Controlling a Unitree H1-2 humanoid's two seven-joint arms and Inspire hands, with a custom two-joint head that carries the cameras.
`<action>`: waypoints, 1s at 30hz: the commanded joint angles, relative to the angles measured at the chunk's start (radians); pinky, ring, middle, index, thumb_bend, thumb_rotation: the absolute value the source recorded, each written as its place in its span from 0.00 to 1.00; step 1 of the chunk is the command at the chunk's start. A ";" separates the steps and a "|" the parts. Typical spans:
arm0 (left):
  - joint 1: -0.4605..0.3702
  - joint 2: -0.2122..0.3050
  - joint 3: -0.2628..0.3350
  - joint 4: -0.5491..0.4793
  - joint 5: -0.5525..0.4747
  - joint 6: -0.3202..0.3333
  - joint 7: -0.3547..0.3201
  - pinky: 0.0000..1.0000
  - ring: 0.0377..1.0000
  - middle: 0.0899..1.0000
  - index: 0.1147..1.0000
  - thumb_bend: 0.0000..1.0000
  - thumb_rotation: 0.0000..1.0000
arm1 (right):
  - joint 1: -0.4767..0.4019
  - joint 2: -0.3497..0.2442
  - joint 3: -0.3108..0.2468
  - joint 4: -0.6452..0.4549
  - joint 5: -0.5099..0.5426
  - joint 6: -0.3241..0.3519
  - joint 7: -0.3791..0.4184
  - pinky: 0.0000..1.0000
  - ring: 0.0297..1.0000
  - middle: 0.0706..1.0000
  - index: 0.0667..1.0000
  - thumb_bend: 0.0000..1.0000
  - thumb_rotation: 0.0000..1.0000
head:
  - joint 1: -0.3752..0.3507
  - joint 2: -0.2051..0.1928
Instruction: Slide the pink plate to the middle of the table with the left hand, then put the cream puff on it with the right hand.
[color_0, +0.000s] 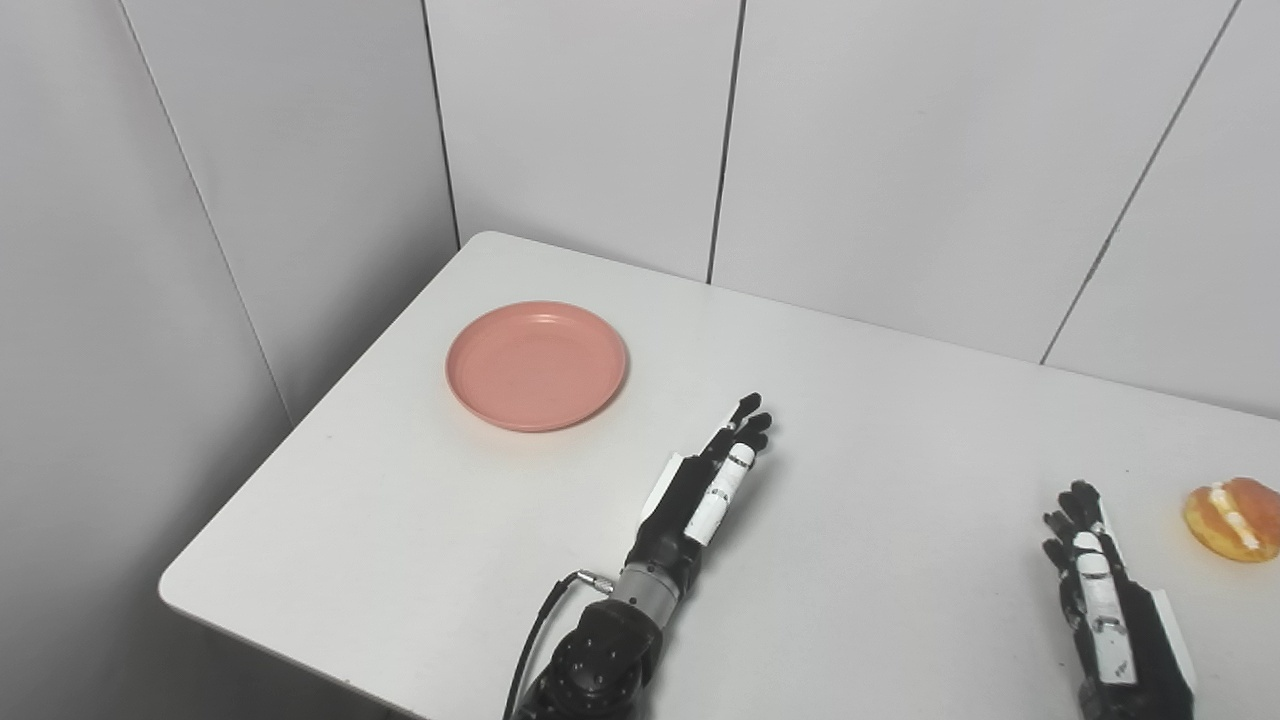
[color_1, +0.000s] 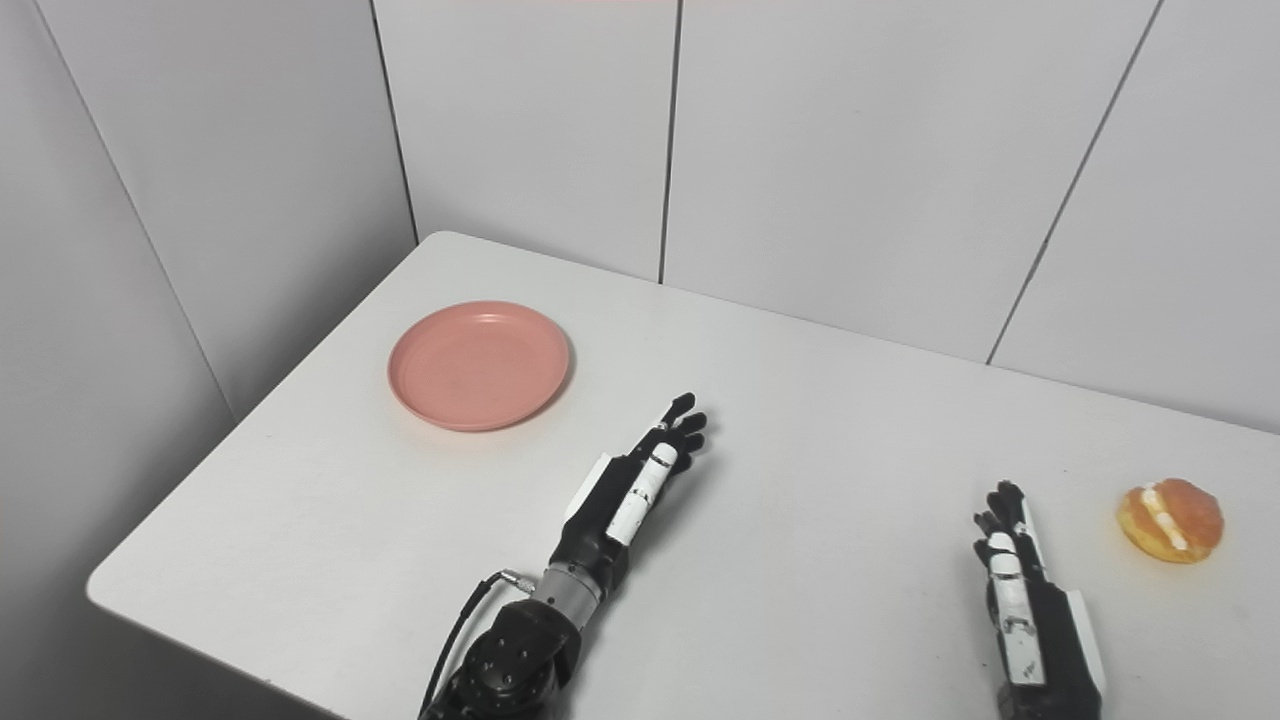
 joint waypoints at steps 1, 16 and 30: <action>0.064 0.002 -0.003 0.059 -0.021 0.011 -0.023 0.98 1.00 1.00 1.00 0.40 1.00 | 0.038 0.014 0.005 0.045 0.001 -0.009 -0.001 1.00 1.00 1.00 1.00 0.10 1.00 | 0.001 0.000; 0.030 0.048 -0.015 -0.132 -0.087 0.093 -0.089 1.00 1.00 1.00 1.00 0.46 1.00 | 0.021 0.033 0.003 0.074 -0.010 -0.016 -0.010 1.00 1.00 1.00 1.00 0.10 1.00 | -0.003 -0.014; -0.054 0.094 0.031 -0.355 -0.136 0.225 -0.103 1.00 1.00 1.00 1.00 0.47 1.00 | 0.012 0.043 0.005 0.088 -0.008 -0.027 -0.009 1.00 1.00 1.00 1.00 0.10 1.00 | 0.000 -0.022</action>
